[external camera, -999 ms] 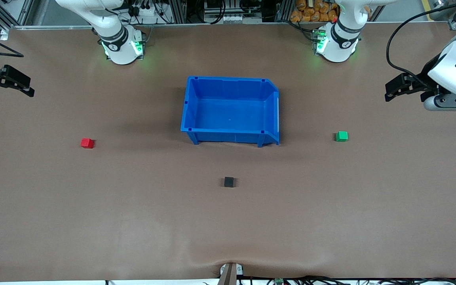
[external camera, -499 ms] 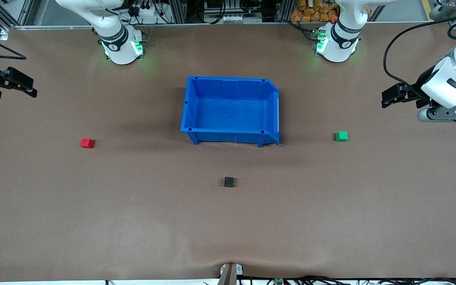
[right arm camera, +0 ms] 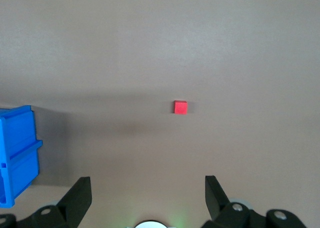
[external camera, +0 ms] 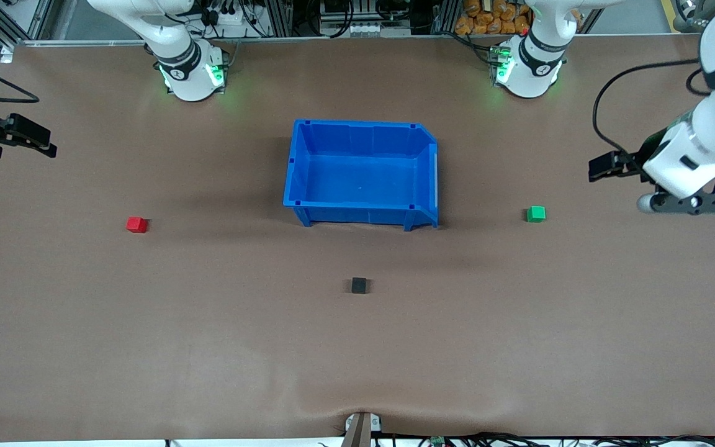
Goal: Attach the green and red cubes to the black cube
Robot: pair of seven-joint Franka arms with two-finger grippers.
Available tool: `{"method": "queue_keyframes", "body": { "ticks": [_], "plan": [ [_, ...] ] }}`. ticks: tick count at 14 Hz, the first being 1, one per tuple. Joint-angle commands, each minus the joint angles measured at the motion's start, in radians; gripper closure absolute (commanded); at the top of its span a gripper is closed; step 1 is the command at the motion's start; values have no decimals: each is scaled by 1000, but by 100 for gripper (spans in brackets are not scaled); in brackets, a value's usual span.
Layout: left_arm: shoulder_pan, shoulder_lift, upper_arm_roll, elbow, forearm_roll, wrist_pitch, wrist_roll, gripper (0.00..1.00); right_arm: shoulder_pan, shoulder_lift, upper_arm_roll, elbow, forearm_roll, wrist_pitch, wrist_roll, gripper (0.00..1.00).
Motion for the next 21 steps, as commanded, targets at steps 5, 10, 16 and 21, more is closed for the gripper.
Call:
{"method": "queue_keyframes", "body": {
  "ticks": [5,10,16,21],
  "plan": [
    [4,129,2,15,19,-14,-1,0,-23,20,13,-4,-8,-4,-5,0],
    [-1,213,0,2,19,23,-7,0,-23,45,13,-4,-5,8,-6,0],
    [25,226,2,-160,19,178,-7,0,-35,66,13,-4,-5,35,-6,0],
    [34,220,0,-280,19,322,-5,0,-35,80,13,-5,-5,57,-6,0]
  ]
}}
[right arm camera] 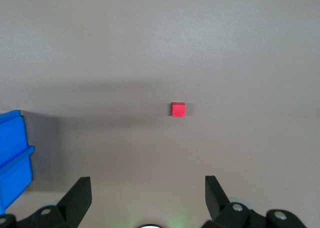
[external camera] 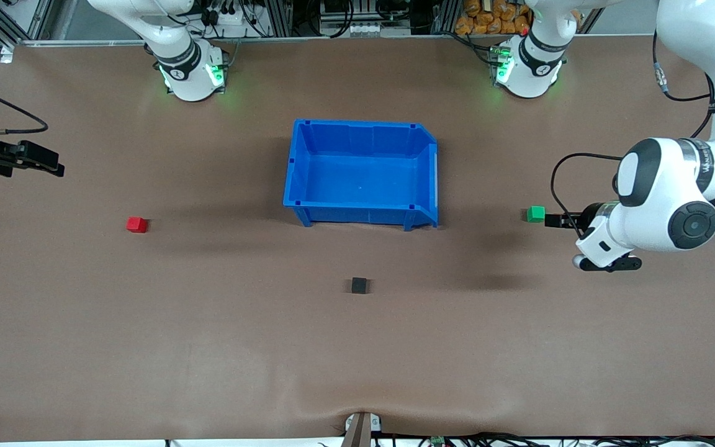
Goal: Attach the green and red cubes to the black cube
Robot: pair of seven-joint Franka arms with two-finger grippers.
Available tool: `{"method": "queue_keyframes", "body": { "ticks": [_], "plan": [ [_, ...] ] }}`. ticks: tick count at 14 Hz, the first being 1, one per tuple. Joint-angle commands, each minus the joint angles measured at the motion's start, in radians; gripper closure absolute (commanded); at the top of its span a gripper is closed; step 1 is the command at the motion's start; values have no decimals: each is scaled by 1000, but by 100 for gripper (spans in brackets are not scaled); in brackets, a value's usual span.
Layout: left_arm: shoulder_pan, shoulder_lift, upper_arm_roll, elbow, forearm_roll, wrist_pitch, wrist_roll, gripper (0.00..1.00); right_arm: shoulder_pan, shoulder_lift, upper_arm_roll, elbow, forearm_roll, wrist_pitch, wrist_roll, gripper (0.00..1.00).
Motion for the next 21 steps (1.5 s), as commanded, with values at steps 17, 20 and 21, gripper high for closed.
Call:
{"method": "queue_keyframes", "body": {
  "ticks": [17,20,21],
  "plan": [
    [4,-3,-16,-313,66,382,8,0,-35,52,14,-21,-5,86,-8,0],
    [4,23,-14,-311,66,383,7,0,-35,63,14,-32,-5,105,-10,0],
    [4,30,-14,-311,66,389,7,2,-35,63,14,-41,-5,115,-10,0]
  ]
}}
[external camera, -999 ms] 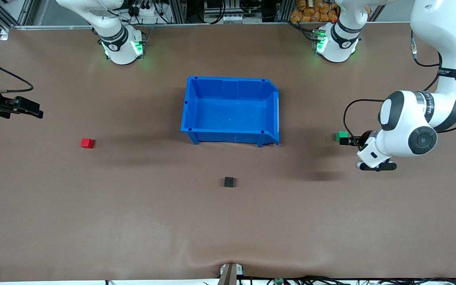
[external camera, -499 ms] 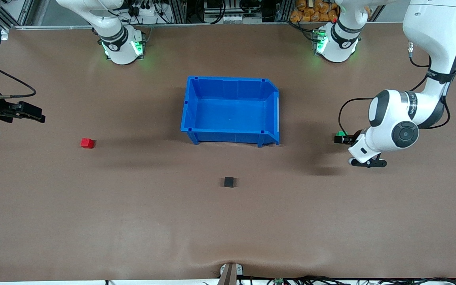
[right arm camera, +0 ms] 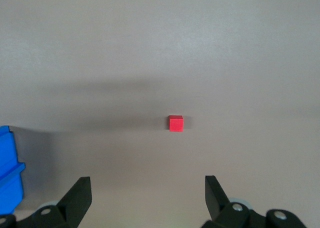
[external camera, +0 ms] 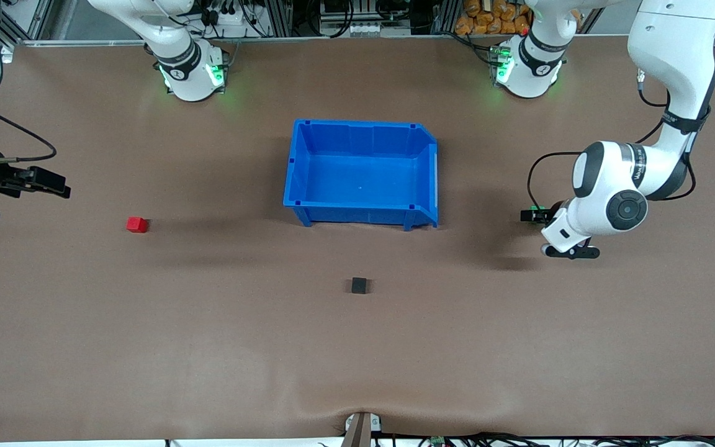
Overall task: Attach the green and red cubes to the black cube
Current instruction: 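Close the left gripper on the green cube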
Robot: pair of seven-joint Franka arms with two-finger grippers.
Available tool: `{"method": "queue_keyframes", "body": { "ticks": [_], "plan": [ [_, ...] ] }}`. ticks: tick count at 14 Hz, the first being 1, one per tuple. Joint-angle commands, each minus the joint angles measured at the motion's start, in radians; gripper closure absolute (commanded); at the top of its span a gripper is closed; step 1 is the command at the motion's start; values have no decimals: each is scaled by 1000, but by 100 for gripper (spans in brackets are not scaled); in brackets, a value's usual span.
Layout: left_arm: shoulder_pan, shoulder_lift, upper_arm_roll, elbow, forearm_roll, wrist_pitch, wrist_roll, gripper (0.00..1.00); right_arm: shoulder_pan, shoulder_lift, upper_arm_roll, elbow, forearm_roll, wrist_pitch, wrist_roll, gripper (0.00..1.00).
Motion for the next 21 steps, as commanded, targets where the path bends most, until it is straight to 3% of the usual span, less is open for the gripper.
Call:
{"method": "queue_keyframes", "body": {
  "ticks": [1,3,12,17,21],
  "plan": [
    [7,18,-4,-8,17,26,1,4,-21,0,14,-27,-5,33,-10,0],
    [10,38,-1,1,16,32,1,14,-19,2,14,-39,-5,46,-10,0],
    [29,89,-1,8,19,43,1,23,-21,40,14,-41,-5,55,-10,0],
    [29,93,-1,6,19,43,1,41,-31,57,14,-41,-9,56,-11,0],
    [27,95,-3,8,19,43,1,62,-33,66,14,-41,-12,61,-13,0]
  ]
}}
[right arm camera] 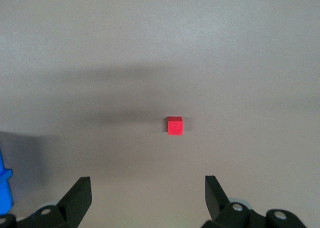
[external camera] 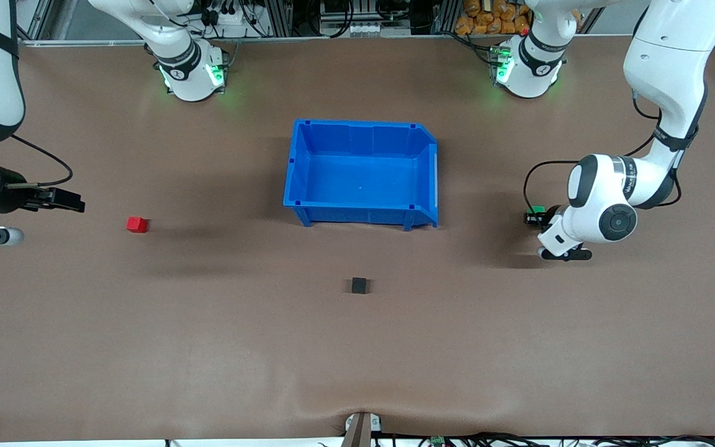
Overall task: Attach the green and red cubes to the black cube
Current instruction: 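Carry the green cube with the left gripper toward the black cube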
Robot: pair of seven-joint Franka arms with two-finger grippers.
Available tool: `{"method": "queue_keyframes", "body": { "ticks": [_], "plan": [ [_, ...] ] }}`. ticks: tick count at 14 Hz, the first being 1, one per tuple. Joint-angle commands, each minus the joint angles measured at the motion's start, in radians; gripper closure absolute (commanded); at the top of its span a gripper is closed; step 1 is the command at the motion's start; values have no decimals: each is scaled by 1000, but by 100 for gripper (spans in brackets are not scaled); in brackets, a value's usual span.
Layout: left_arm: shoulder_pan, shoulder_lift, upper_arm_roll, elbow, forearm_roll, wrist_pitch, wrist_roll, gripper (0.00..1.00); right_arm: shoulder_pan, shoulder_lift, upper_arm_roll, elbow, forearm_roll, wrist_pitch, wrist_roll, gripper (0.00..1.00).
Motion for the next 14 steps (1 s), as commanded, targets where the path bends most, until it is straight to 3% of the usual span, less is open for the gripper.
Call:
{"method": "queue_keyframes", "body": {
  "ticks": [1,7,14],
  "plan": [
    [4,5,-6,7,19,7,1,64,-20,6,14,0,-14,6,-12,0],
    [-6,5,-8,34,17,6,-21,94,-22,27,14,0,-17,8,-12,0],
    [-10,28,-11,155,-1,-2,-122,95,-31,43,12,0,-19,17,-15,0]
  ]
}}
